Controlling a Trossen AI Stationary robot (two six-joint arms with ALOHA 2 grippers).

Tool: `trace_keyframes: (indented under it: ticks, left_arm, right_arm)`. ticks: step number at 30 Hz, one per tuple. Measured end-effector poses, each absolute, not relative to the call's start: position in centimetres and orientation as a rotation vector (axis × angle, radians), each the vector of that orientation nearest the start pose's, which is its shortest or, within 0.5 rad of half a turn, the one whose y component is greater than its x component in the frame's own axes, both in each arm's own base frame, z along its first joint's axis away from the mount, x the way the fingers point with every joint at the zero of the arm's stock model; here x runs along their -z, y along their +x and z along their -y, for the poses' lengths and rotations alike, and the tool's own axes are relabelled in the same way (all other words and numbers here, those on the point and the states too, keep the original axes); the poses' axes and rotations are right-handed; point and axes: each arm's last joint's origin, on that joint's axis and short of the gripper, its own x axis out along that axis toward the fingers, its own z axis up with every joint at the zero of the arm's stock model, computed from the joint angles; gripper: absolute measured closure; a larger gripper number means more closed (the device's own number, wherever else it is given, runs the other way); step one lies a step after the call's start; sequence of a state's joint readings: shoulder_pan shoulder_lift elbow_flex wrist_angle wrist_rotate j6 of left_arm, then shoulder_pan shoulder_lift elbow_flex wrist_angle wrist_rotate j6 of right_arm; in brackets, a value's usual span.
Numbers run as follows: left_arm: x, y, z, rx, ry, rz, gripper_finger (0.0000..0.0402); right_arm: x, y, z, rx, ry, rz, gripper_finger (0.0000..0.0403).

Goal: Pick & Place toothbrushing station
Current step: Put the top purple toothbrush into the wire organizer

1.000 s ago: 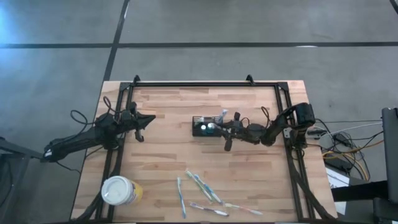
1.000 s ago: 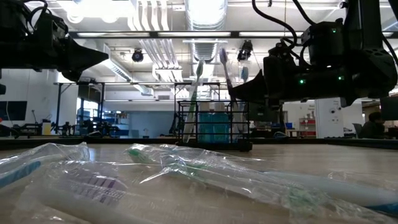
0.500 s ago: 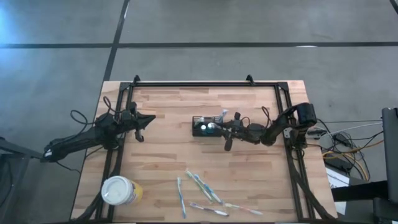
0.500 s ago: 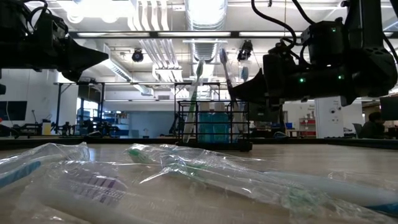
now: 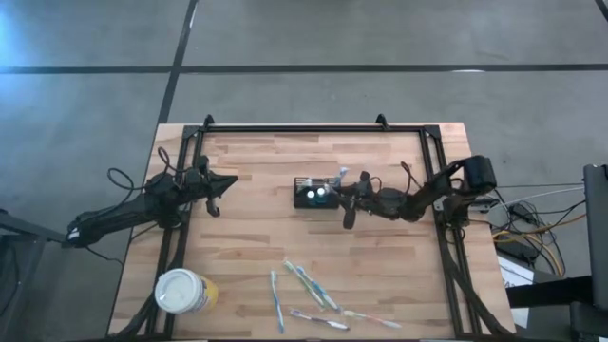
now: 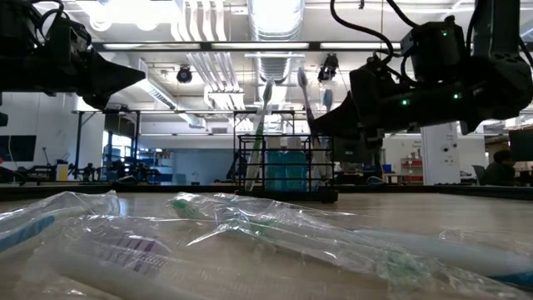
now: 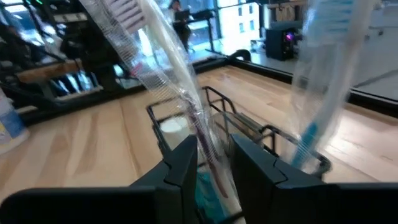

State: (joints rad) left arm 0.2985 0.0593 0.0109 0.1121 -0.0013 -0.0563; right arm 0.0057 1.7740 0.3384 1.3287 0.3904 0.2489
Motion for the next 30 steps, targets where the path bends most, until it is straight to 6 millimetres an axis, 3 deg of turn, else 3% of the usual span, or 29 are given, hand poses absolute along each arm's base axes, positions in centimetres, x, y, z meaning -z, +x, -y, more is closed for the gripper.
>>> trace_keyframes:
  ticks: [8,22,30]
  left_arm:
    - [-17.3,9.6,-3.0,-0.298,-0.047,0.072,0.0390]
    - [-17.3,9.6,-3.0,-0.298,-0.048,0.072,0.0390]
    - [-17.3,9.6,-3.0,-0.298,-0.051,0.072,0.0390]
  right_arm:
    - [-12.8,25.8,0.5,0.430,0.173,-0.189,0.0322]
    - [-14.7,27.1,0.4,0.453,0.182,-0.327,0.0280]
    - [-17.1,26.9,0.1,0.494,0.209,-0.493,0.0277]
